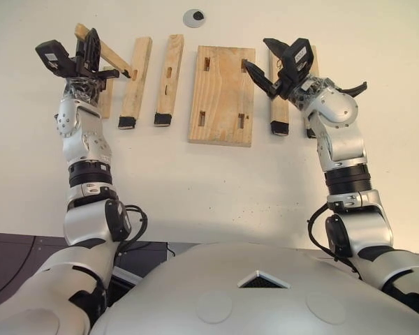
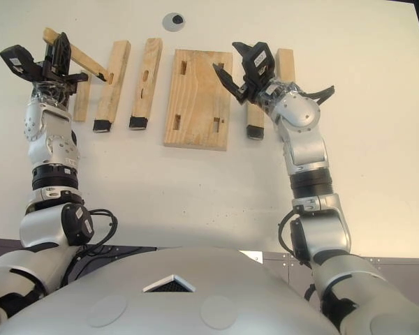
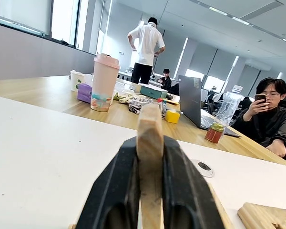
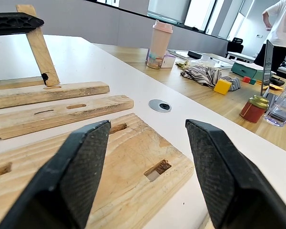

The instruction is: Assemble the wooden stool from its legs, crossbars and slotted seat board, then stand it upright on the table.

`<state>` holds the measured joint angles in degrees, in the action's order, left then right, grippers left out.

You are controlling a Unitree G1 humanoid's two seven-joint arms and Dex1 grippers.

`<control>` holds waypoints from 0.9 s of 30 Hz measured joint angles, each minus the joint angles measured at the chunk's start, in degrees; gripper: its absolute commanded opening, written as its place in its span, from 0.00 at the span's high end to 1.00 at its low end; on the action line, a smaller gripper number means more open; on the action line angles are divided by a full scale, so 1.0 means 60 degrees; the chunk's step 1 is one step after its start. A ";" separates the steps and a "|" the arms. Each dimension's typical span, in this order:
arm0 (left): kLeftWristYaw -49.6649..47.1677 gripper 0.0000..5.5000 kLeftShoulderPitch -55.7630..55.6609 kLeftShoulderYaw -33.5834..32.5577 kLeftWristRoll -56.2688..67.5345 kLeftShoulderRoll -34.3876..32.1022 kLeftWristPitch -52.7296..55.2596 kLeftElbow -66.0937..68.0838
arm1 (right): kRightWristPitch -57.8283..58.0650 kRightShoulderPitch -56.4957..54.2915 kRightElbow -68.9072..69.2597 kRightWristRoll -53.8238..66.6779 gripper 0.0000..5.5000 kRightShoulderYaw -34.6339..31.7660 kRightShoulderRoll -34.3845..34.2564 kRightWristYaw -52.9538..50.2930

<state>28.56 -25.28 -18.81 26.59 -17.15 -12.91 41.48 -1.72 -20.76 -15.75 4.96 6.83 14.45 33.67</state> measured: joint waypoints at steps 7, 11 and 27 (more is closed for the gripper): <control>0.0254 0.93 -0.0071 -0.0124 -0.0043 0.0103 -0.0213 0.0196 | -0.0001 -0.0005 -0.0017 -0.0074 0.47 0.0014 0.0000 0.0091; 0.0142 0.93 -0.0025 -0.0069 -0.0220 0.0233 -0.0308 0.0133 | -0.0001 -0.0005 -0.0019 -0.0087 0.47 0.0014 0.0000 0.0082; -0.0272 0.93 0.0456 0.0046 -0.0212 0.0411 0.0209 -0.1759 | -0.0004 0.0011 -0.0035 -0.0170 0.47 0.0055 -0.0020 -0.0012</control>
<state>26.92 -22.55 -18.53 25.32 -14.69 -11.65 30.93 -1.75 -20.69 -15.96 3.94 7.17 14.33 33.60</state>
